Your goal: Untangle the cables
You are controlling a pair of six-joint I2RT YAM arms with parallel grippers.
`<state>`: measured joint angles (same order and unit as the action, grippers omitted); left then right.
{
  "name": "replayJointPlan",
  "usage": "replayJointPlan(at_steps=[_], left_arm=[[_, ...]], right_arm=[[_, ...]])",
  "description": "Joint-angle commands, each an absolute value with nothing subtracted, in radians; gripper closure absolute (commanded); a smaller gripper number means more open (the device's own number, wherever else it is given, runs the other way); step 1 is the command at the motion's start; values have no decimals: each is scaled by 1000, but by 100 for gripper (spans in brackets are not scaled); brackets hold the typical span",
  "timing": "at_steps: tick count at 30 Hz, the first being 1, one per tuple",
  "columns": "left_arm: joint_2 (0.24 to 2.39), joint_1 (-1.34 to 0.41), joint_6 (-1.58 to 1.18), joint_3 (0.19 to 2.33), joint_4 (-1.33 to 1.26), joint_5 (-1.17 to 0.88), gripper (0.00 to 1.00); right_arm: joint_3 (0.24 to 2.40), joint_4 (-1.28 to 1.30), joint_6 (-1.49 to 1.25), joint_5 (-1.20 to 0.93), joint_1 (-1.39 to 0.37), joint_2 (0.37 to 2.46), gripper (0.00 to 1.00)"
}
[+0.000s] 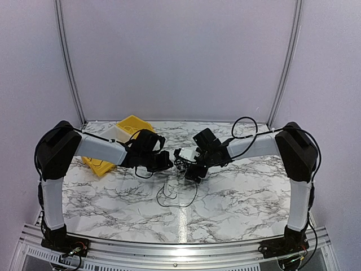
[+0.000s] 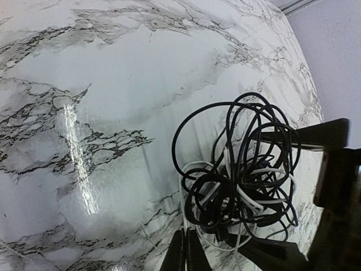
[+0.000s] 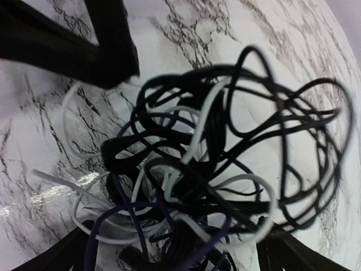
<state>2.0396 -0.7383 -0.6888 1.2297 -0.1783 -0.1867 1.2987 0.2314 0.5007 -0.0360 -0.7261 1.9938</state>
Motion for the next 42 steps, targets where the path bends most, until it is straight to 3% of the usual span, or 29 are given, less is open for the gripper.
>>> replayJointPlan(at_steps=[1,16,20,24,32,36,39,42], left_arm=[[1941,-737,-694,1198,-203,-196,100],[1393,-735,-492,1138,60,114,100],[1259,-736,-420,1231,169,223,100],[1202,-736,-344,1387,272,289,100],[1255,-736,-263,1678,408,316,100],[1329,-736,-200,1893,490,365,100],[1415,-735,-168,2034,560,372,100],[1483,-724,-162,2066,576,364,100]], right_arm=[[1335,215,497,24,-712,2055,6],[1322,286,433,-138,-588,2048,41],[1325,297,427,-149,-587,2052,57],[1329,305,424,-161,-588,2058,80],[1334,317,418,-128,-585,2066,98],[1333,322,419,-125,-584,2056,94],[1337,339,423,-134,-584,2034,77],[1332,350,425,-139,-584,1992,49]])
